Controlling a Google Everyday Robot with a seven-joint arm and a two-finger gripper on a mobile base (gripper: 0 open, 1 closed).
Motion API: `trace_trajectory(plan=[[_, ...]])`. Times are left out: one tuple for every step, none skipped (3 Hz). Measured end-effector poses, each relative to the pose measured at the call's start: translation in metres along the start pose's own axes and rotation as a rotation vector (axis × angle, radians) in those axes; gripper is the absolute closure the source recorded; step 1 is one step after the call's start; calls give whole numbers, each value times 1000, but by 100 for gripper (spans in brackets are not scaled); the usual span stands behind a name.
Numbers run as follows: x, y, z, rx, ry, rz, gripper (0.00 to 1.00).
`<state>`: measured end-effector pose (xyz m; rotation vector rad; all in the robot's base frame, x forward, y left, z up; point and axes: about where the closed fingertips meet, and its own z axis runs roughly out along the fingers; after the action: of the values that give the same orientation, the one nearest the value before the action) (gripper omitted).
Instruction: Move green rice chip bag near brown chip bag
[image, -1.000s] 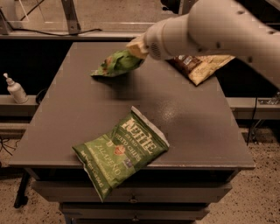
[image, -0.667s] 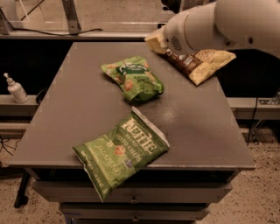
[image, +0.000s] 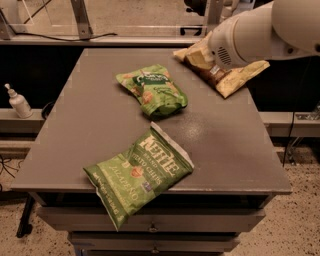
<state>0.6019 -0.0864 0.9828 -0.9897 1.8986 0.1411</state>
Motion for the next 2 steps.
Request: trace_trajectory(plan=[[-7,28,13,-89,-9,27,59],[-19,64,32,-187,-23,18,36]])
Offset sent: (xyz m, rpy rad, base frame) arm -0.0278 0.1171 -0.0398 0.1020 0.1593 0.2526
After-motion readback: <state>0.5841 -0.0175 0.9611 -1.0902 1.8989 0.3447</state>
